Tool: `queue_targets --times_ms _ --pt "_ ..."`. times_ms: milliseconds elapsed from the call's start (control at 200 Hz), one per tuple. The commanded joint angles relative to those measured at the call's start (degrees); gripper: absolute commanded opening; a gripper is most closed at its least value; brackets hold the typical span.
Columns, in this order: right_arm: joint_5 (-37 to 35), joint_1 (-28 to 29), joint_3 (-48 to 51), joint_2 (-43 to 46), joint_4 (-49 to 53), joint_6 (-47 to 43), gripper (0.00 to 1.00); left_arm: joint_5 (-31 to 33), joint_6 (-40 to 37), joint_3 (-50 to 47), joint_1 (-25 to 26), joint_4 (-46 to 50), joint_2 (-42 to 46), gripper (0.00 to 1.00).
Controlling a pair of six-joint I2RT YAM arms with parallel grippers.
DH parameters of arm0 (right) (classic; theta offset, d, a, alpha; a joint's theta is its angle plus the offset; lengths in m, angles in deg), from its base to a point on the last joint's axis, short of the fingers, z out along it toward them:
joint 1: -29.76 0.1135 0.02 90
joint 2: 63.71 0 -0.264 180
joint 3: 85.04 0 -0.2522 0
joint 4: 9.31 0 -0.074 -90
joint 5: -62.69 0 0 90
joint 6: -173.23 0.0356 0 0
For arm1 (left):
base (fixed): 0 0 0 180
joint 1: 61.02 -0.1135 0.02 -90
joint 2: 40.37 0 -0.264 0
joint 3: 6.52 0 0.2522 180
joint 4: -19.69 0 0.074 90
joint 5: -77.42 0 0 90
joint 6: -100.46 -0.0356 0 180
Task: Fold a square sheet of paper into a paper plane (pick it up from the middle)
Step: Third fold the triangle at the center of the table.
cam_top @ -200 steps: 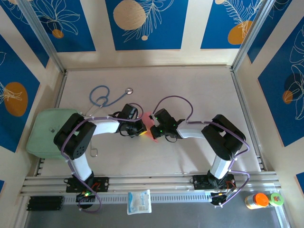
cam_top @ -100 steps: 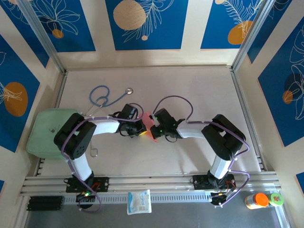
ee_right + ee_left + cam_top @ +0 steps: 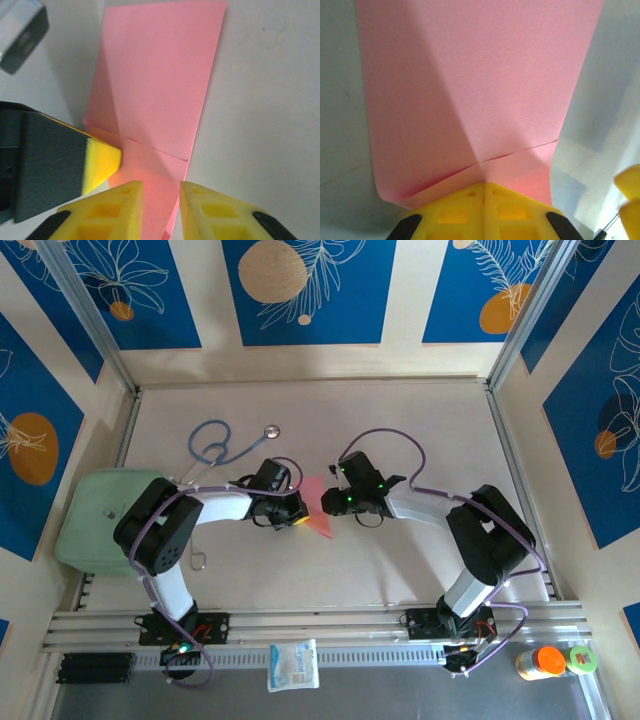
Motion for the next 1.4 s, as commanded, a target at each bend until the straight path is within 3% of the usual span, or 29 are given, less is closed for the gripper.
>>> queue_targets --times_ms 0,170,335,730,1396 --pt "6.61 -1.17 -0.94 1.87 4.2 2.77 0.28 1.25 -0.93 -0.04 0.44 2.39 -2.14 0.07" --pt "16.25 -1.69 0.12 1.4 3.76 1.87 0.24 1.17 -0.85 0.22 0.48 2.39 -2.06 0.07" --pt "19.4 -0.01 0.14 -0.34 3.85 0.77 0.16 1.34 -0.77 0.19 0.43 2.52 -2.05 0.07" --pt "17.59 1.74 -1.97 -6.61 4.86 0.6 0.09 0.9 -0.53 0.27 0.43 2.2 -2.5 0.07" --pt "13.58 1.49 -2.32 -8.56 6.96 1.34 0.08 1.25 -0.82 0.23 0.48 3.0 -2.82 0.07"
